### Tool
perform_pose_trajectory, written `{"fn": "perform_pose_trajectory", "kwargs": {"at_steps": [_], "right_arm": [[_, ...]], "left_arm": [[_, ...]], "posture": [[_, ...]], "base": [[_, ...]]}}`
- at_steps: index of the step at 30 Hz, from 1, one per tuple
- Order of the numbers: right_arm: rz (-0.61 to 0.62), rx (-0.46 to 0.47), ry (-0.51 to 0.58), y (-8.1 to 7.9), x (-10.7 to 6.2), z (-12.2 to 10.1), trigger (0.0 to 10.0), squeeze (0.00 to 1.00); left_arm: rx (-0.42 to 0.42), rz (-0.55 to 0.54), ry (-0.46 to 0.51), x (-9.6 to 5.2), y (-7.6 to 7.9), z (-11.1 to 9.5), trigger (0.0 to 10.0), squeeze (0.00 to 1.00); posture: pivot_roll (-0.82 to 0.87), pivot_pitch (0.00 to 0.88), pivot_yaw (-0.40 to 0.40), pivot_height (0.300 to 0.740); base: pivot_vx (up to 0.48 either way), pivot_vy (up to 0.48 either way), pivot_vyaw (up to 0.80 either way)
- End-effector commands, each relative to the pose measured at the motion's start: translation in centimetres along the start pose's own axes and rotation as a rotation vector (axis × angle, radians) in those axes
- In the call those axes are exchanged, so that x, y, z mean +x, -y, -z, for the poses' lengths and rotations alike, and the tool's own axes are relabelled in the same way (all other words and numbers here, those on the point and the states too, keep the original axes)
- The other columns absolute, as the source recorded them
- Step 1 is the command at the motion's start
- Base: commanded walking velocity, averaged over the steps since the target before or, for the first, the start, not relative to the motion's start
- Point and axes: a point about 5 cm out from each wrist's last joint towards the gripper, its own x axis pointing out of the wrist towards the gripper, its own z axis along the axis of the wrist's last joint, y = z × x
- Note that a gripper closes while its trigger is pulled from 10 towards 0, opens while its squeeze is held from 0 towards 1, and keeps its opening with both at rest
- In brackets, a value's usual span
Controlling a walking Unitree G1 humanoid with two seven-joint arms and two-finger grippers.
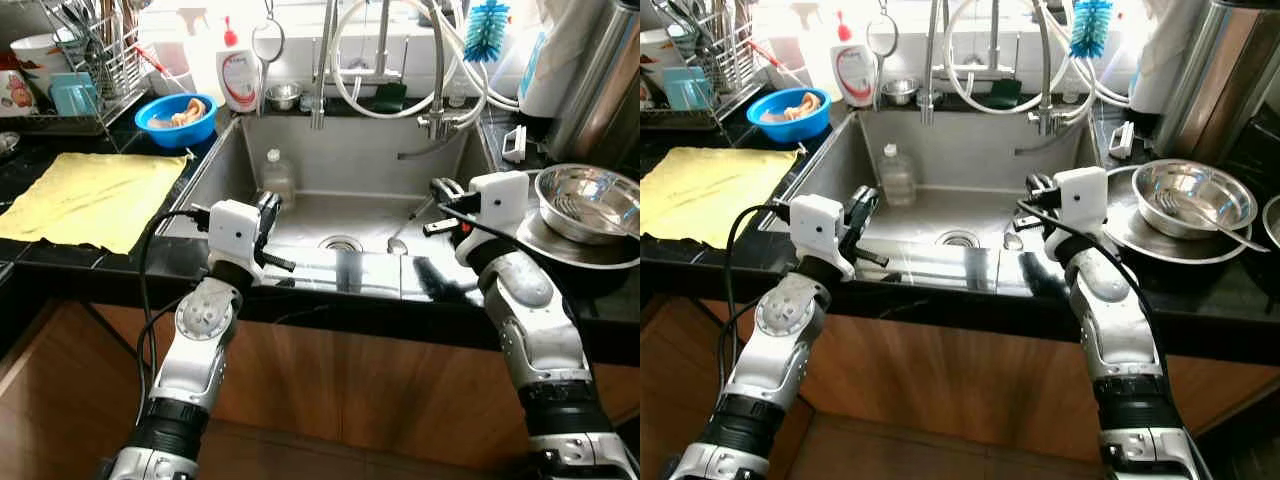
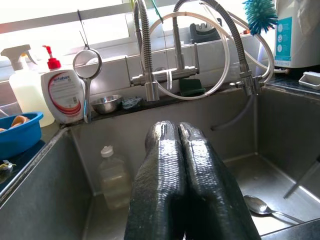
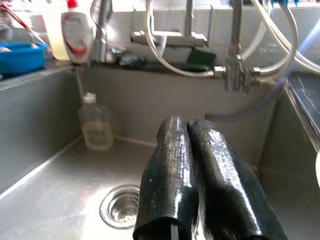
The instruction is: Kitchen organization
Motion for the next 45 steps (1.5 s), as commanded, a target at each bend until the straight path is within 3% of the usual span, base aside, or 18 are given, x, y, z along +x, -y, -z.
{"fn": "perform_pose_trajectory", "kwargs": {"at_steps": [1, 13, 14, 15, 16, 17, 30, 40, 41, 45], "right_arm": [[0.022, 0.009, 0.005, 0.2, 0.2, -0.1, 10.0, 0.00], [0.050, 0.012, 0.001, 0.4, 0.4, 0.2, 10.0, 0.00], [0.043, 0.021, 0.007, 0.3, 0.4, 0.2, 10.0, 0.75], [0.039, 0.022, 0.011, 0.2, 0.4, 0.1, 10.0, 0.85], [0.037, 0.022, 0.014, 0.2, 0.4, 0.1, 10.0, 0.85], [0.035, 0.023, 0.015, 0.1, 0.4, 0.1, 10.0, 1.00], [0.035, 0.023, 0.030, -0.1, 0.5, -0.1, 10.0, 1.00], [0.051, -0.015, 0.103, -0.6, 0.4, -2.2, 10.0, 1.00], [0.066, -0.037, 0.131, -0.6, 0.3, -3.0, 10.0, 0.00], [0.197, -0.107, 0.262, 0.4, -1.2, -6.0, 10.0, 0.00]], "left_arm": [[0.023, -0.002, 0.002, 0.0, -0.3, -0.1, 10.0, 0.00], [0.023, 0.004, 0.002, 0.0, -0.2, -0.1, 10.0, 0.00], [0.024, 0.003, 0.000, 0.0, -0.3, -0.1, 10.0, 0.00], [0.025, 0.002, -0.001, -0.1, -0.3, -0.1, 10.0, 0.00], [0.025, 0.002, -0.002, -0.1, -0.3, 0.0, 10.0, 0.00], [0.026, 0.002, -0.003, -0.1, -0.3, 0.0, 10.0, 0.00], [0.028, 0.001, -0.005, -0.1, -0.3, 0.0, 10.0, 0.00], [0.028, -0.001, -0.005, -0.1, -0.4, 0.0, 10.0, 0.00], [0.028, -0.001, -0.005, -0.1, -0.3, 0.0, 10.0, 0.00], [0.028, -0.004, -0.006, -0.2, -0.4, 0.0, 10.0, 0.00]], "posture": [[-0.04, 0.000, 0.058, 0.740], [-0.03, 0.000, 0.059, 0.740], [-0.03, 0.000, 0.058, 0.740], [-0.03, 0.000, 0.058, 0.740], [-0.03, 0.000, 0.058, 0.740], [-0.03, 0.000, 0.058, 0.740], [-0.03, 0.000, 0.057, 0.740], [-0.03, 0.000, 0.058, 0.740], [-0.03, 0.000, 0.058, 0.740], [-0.03, 0.000, 0.056, 0.740]], "base": [[0.000, 0.000, 0.00], [0.000, 0.000, 0.00], [0.000, 0.000, 0.00], [0.000, 0.000, 0.00], [0.000, 0.000, 0.00], [0.000, 0.000, 0.00], [0.000, 0.000, 0.00], [0.000, 0.000, 0.00], [0.000, 0.000, 0.00], [0.000, 0.000, 0.00]]}}
